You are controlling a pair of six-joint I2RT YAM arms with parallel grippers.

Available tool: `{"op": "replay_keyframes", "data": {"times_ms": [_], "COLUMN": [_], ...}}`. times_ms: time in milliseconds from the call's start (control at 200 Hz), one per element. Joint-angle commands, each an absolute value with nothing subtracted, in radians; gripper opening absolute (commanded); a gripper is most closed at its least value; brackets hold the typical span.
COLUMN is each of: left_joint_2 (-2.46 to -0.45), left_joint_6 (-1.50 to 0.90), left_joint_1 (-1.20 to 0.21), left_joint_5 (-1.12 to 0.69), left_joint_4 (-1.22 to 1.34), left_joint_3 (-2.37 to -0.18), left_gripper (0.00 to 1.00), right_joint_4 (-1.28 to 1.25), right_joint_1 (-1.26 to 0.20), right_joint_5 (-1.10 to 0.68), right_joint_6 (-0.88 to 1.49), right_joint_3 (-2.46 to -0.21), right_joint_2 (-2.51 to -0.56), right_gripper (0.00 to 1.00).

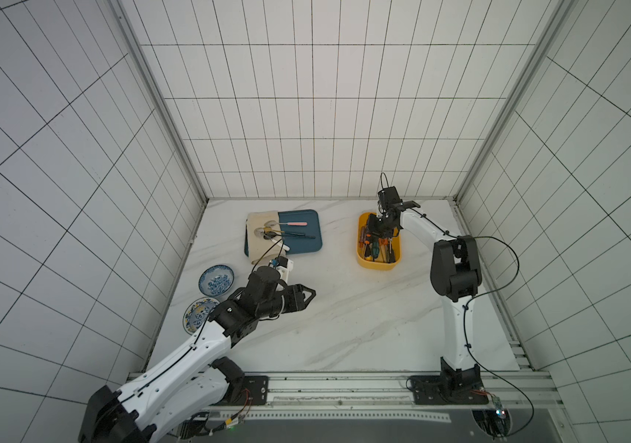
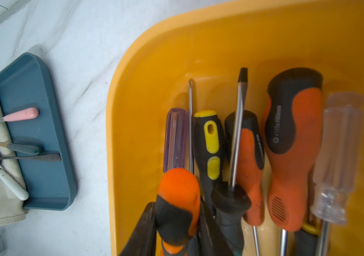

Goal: Put the screwdriver on the desktop into the storage box
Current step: Place the screwdriver in the storage box.

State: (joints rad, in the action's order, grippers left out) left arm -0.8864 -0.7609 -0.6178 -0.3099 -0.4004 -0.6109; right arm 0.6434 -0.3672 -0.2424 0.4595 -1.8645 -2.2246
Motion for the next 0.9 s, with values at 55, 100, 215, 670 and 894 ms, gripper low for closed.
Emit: {"op": "replay_keyframes", "data": {"times_ms": [55, 100, 215, 670, 894], "left_joint_2": [-0.889, -0.888, -0.889, -0.885, -0.9], "left_joint_6": [-0.762, -0.762, -0.764, -0.767, -0.746], "left_joint_1": [-0.614, -0.613, -0.614, -0.613, -0.613], "left_joint_5": [-0.315, -0.315, -0.317, -0.307, -0.189], "left_joint_4": [-0.377, -0.377, -0.377, -0.376, -0.417], "left_joint_3": [-0.611, -0.609, -0.608, -0.615, -0.662], "left_gripper": [0.48, 0.48, 0.48, 0.49, 0.98], "right_joint_4": [0.691, 0.696, 0.712, 0.711, 0.664], "right_joint_1": [-0.377, -0.38, -0.388, -0.397, -0.4], "right_joint_5": [-0.217, -0.215, -0.199, -0.208, -0.19], "right_joint_6": [0.441, 0.44, 0.43, 0.434, 0.433], "right_joint_3": [-1.929, -1.933, -1.942, -1.889, -1.757], "right_joint_2": [-2.247, -2.245, -2.238, -2.152, -2.005], "right_gripper": [0.3, 0.33, 0.41, 0.43, 0.96]}}
